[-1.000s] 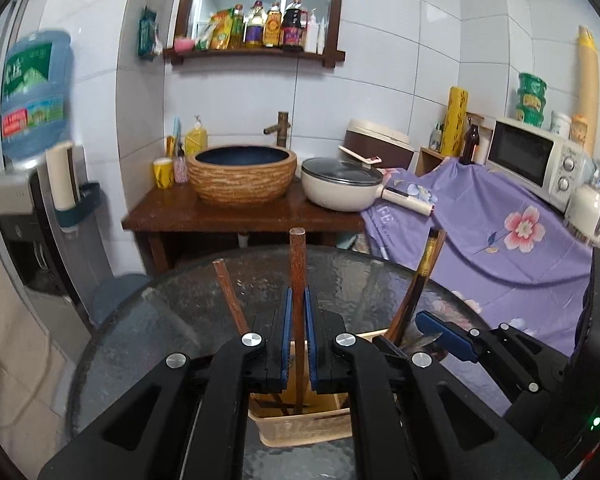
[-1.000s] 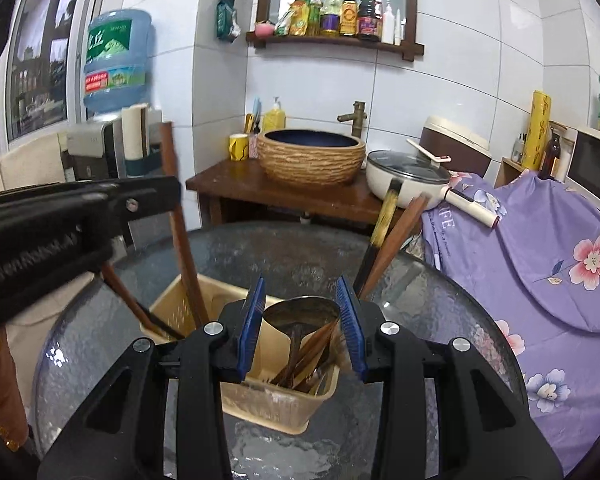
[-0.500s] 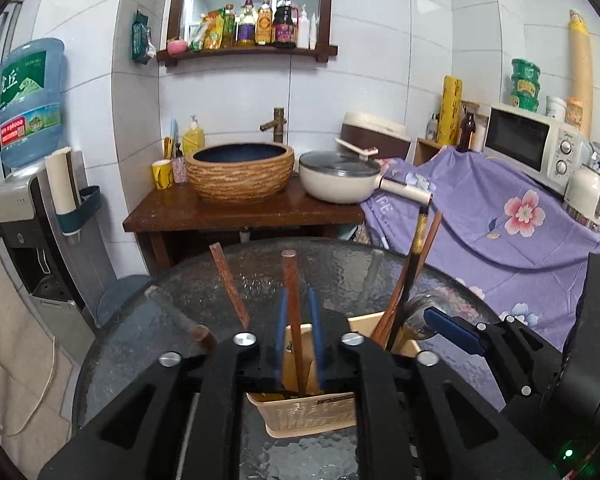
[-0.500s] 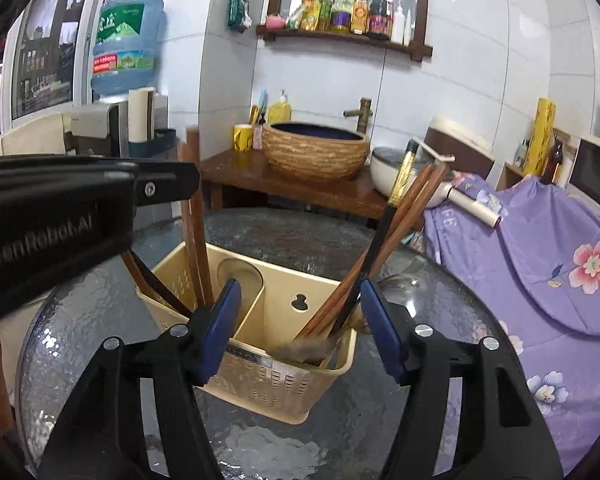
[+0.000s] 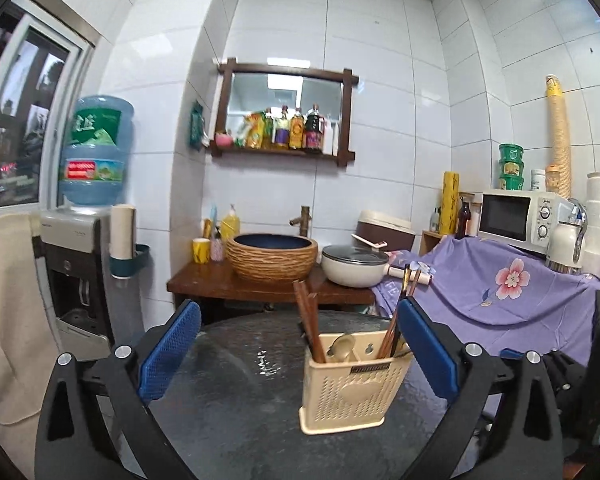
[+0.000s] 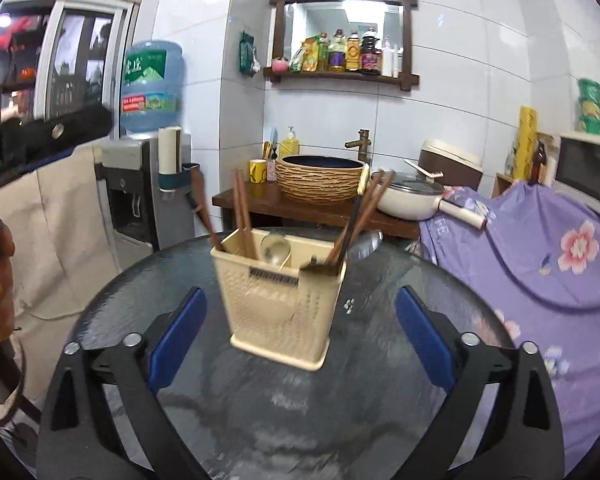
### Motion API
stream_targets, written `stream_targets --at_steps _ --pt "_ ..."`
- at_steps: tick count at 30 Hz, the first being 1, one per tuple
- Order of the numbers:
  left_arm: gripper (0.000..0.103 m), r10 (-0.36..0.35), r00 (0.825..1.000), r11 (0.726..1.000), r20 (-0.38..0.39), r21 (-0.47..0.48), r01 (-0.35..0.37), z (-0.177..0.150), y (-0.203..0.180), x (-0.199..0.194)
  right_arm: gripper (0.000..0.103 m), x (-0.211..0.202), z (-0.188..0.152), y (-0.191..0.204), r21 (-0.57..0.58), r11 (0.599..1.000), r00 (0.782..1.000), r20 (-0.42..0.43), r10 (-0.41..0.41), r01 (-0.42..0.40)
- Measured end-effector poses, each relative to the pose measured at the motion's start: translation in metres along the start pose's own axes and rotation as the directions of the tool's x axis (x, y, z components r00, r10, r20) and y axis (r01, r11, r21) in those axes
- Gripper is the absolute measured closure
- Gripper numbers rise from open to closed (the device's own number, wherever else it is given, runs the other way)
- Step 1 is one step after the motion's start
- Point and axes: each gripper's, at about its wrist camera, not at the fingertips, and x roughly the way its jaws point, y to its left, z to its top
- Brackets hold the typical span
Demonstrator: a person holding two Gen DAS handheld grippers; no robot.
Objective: Organize utensils
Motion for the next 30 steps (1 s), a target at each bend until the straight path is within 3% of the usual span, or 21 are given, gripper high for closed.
stream_targets --at_steps 4,9,12,15,24,30 --pt "0.006 0.028 0.999 0.999 -0.046 0.046 -0.026 -0.039 0.005 -0.029 0.006 -0.029 -0.040 0.010 0.017 1.000 1.000 0.011 -0.009 0.008" --pt "0.006 0.013 0.986 0.999 -0.164 -0.048 -0.021 -0.094 0.018 -0.052 0.006 -0.067 -0.096 0.020 0.038 0.999 0.999 0.032 -0.028 0.027" --pt "0.006 0.029 0.979 0.999 -0.201 -0.016 -0.032 -0.116 0.015 -0.063 0.006 -0.088 -0.117 0.024 0.039 0.998 0.998 0.033 -0.045 0.044" --pt "0.006 0.042 0.981 0.999 -0.191 0.032 -0.036 -0.132 0.009 -0.083 0.006 -0.113 -0.129 0.025 0.040 0.998 0.996 0.063 -0.056 0.054" --pt "0.006 0.031 0.995 0.998 -0.092 0.058 -0.026 -0.144 -0.005 -0.138 0.006 -0.175 -0.137 0.034 0.057 0.996 0.980 0.179 -0.083 0.073" --pt "0.006 0.038 0.993 0.998 -0.108 0.049 -0.033 -0.154 -0.010 -0.145 0.006 -0.190 -0.153 0.045 0.057 0.993 0.973 0.201 -0.116 0.107"
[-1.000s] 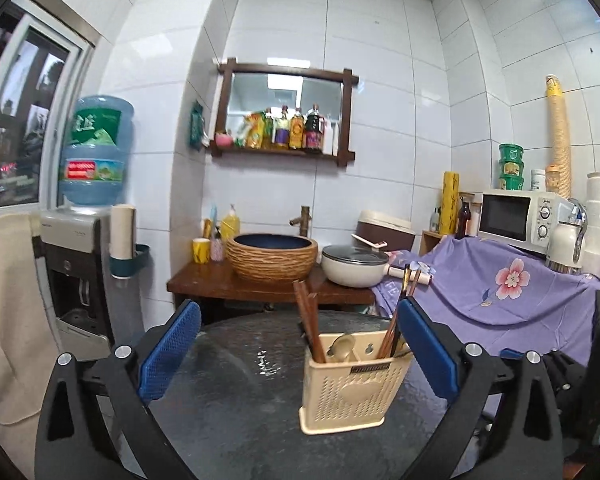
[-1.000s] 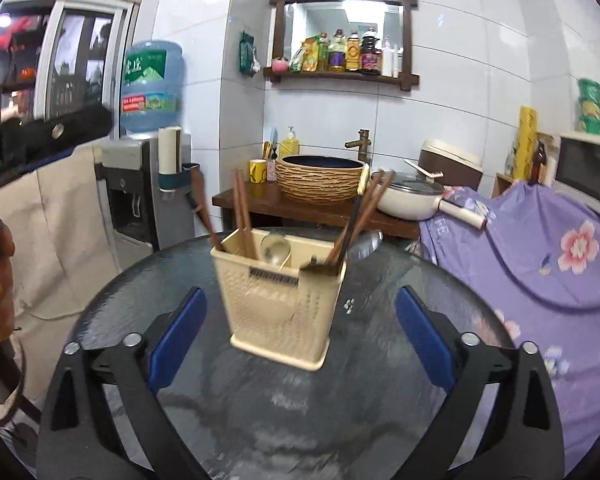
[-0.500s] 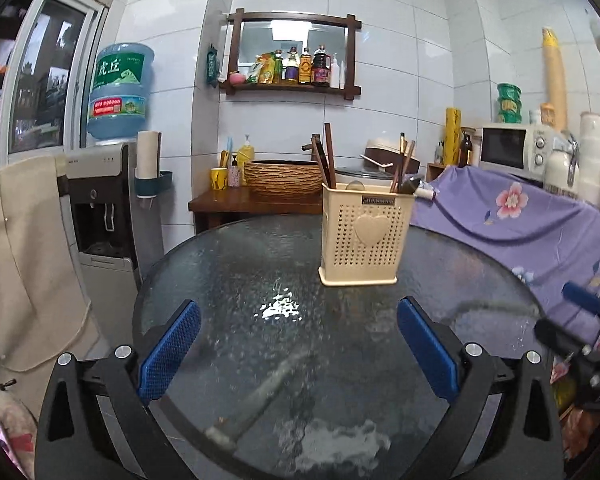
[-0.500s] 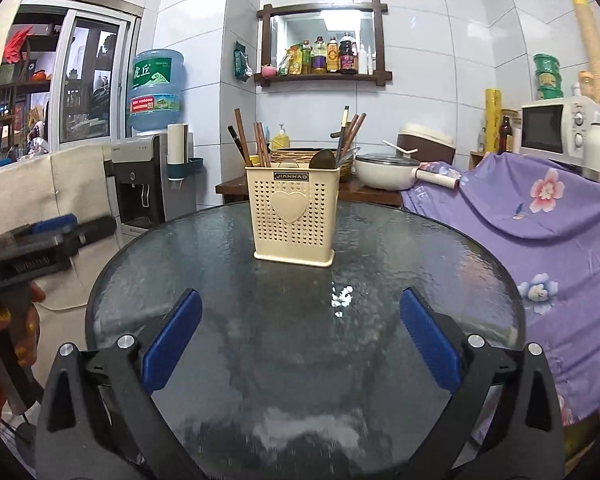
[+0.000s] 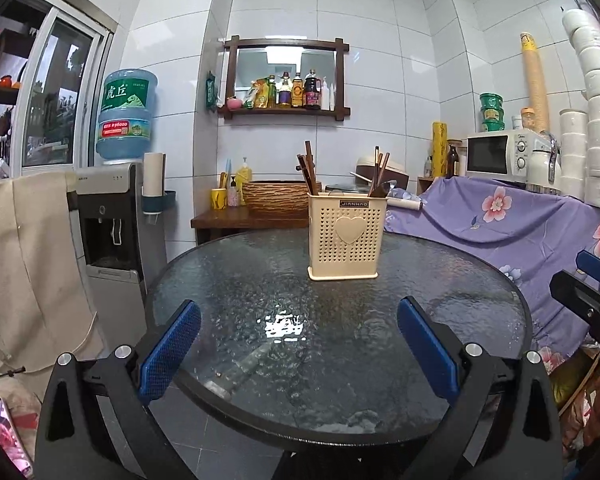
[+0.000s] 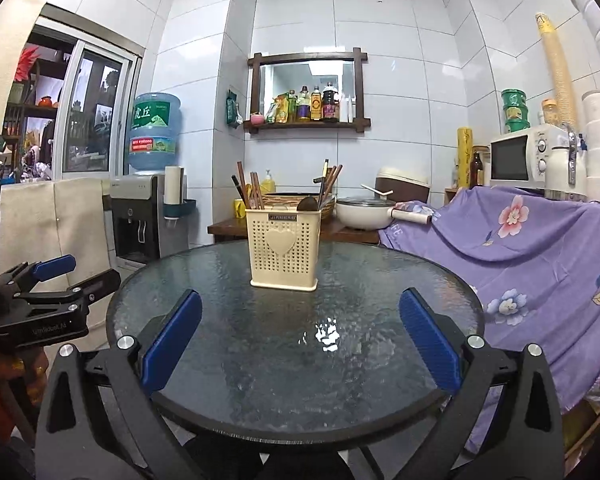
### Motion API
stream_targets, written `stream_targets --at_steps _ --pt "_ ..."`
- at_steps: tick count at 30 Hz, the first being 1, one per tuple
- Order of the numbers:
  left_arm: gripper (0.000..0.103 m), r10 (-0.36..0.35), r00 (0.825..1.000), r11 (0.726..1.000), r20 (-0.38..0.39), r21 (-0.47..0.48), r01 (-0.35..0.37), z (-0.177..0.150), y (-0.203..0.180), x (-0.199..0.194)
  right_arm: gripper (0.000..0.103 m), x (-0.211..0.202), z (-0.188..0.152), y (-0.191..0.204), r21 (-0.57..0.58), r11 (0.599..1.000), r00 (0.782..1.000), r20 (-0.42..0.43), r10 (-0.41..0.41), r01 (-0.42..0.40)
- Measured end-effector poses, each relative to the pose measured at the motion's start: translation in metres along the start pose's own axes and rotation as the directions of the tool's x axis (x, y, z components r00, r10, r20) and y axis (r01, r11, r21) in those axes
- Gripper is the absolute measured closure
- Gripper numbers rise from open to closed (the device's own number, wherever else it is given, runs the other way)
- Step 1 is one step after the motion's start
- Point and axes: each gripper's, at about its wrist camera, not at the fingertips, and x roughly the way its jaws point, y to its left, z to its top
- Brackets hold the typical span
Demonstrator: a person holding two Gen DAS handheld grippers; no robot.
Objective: Organize utensils
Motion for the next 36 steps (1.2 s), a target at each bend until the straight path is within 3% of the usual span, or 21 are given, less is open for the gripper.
stream_targets --at_steps 7,28,36 --pt "0.006 0.010 1.000 1.000 0.003 0.005 -0.010 -0.0051 -0.0014 -0.0064 0.006 -0.0067 -0.0061 0.0082 -0.043 0.999 1.000 0.004 -0.018 0.018" --pt "0.006 0.006 1.000 1.000 -0.018 0.008 -0.006 -0.0037 -0.0058 -0.0037 0.006 -0.0030 -0.0057 0.0050 -0.028 1.000 1.000 -0.006 -0.010 0.010" --pt "0.006 -0.026 0.998 1.000 -0.049 -0.009 0.026 -0.0047 -0.0055 -0.0007 0.006 -0.0005 -0.0064 0.0057 -0.027 1.000 1.000 -0.013 -0.011 0.010"
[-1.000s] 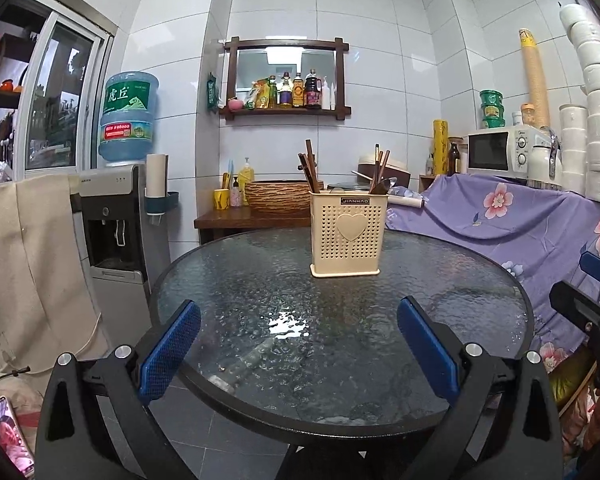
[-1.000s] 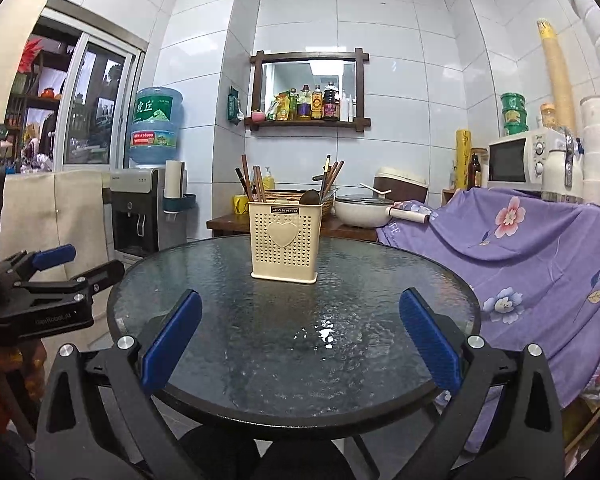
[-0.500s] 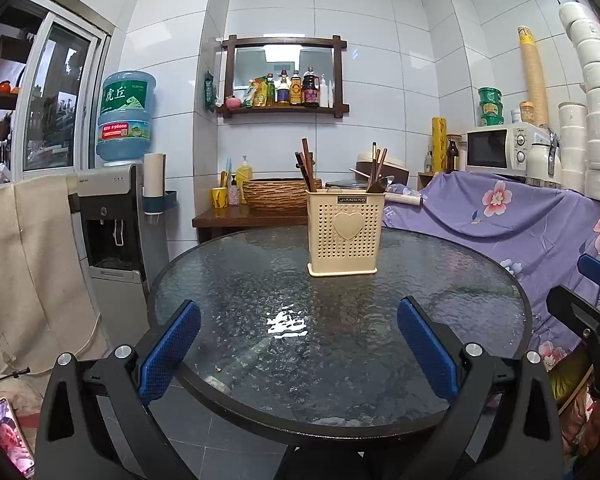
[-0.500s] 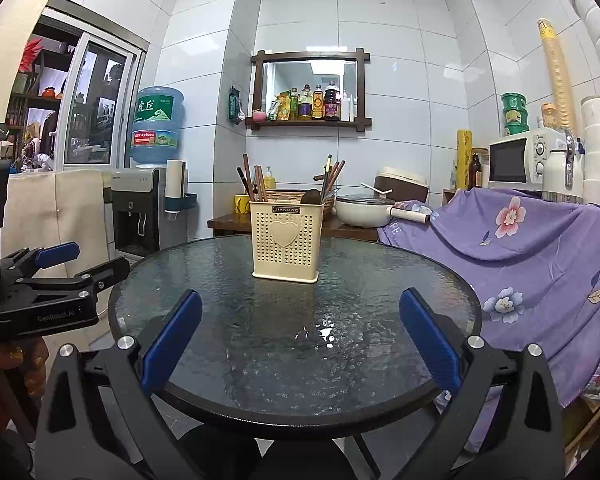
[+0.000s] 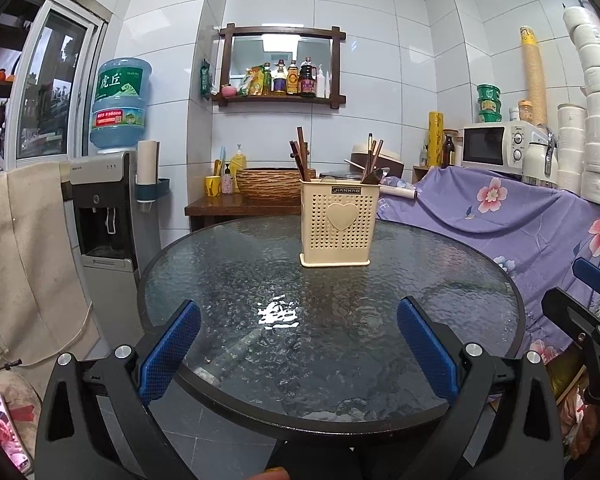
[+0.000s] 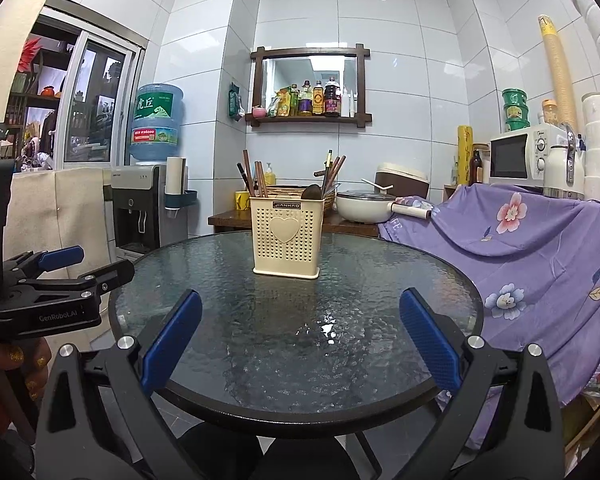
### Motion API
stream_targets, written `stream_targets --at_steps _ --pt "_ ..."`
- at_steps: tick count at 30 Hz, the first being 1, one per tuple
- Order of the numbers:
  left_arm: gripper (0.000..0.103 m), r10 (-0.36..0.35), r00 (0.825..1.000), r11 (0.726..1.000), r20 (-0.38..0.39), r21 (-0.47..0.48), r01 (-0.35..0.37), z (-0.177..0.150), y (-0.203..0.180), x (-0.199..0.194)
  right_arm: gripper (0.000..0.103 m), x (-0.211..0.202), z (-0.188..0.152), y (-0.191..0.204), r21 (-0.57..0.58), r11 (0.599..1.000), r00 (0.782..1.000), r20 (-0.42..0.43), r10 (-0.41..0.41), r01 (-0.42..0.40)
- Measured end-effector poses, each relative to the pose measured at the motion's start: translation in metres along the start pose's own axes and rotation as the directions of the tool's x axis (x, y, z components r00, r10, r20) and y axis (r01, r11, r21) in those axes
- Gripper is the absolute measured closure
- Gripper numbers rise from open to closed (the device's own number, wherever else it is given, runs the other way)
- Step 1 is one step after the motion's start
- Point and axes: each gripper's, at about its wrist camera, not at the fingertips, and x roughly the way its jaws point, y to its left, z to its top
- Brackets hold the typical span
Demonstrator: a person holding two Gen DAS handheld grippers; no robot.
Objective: Organize utensils
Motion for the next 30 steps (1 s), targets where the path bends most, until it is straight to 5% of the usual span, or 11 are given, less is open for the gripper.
stream_targets --at_steps 30 --pt "0.006 0.010 1.000 1.000 -0.014 -0.009 -0.010 0.0027 0.0005 0.0012 0.006 -0.0003 0.0001 -0.0003 0.004 1.000 1.000 -0.004 0.002 -0.002"
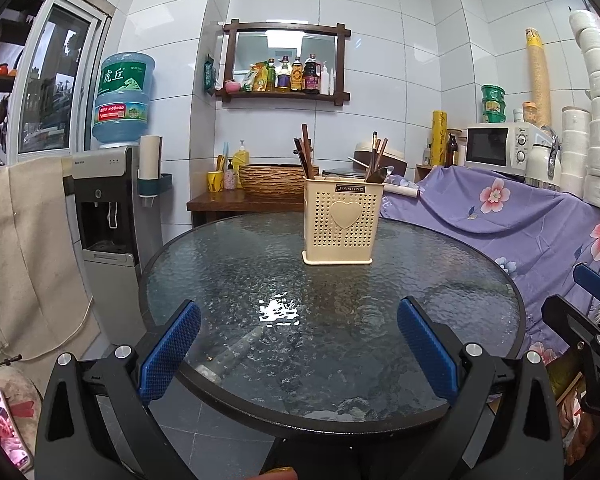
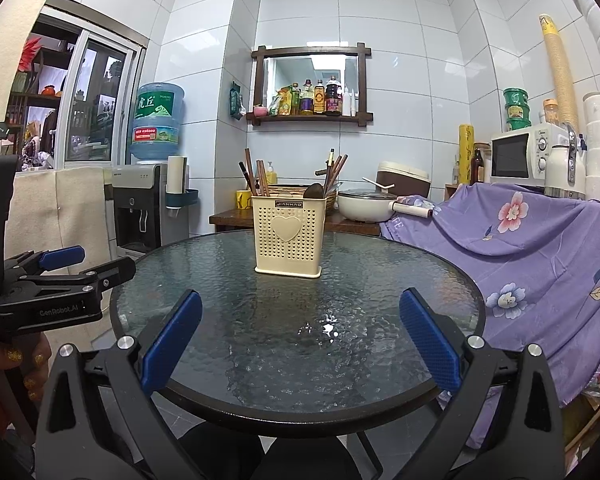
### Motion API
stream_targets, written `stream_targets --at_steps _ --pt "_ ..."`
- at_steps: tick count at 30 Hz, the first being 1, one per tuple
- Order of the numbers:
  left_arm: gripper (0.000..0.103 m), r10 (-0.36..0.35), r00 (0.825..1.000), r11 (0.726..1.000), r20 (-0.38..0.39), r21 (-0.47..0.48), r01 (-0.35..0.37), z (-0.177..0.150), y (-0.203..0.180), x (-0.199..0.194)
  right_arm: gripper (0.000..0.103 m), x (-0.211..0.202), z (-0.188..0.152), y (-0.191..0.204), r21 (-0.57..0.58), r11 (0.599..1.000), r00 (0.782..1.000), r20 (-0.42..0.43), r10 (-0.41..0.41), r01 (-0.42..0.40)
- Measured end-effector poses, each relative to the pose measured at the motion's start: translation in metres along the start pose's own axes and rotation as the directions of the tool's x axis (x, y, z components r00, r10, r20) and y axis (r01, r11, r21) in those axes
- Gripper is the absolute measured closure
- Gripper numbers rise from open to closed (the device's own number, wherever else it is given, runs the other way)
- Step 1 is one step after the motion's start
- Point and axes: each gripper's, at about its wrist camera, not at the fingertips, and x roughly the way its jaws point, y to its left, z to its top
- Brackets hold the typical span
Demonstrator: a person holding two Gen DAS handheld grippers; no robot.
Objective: Organize utensils
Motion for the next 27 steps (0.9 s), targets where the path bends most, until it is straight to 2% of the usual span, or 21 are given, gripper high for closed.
stream_targets --at_steps 27 --pt "0.006 0.007 1.000 0.999 -0.025 -0.038 -0.008 0.0017 0.0040 0.0048 0.006 0.0036 -0.0037 0.0006 0.005 1.000 1.000 -0.013 0.003 -0.003"
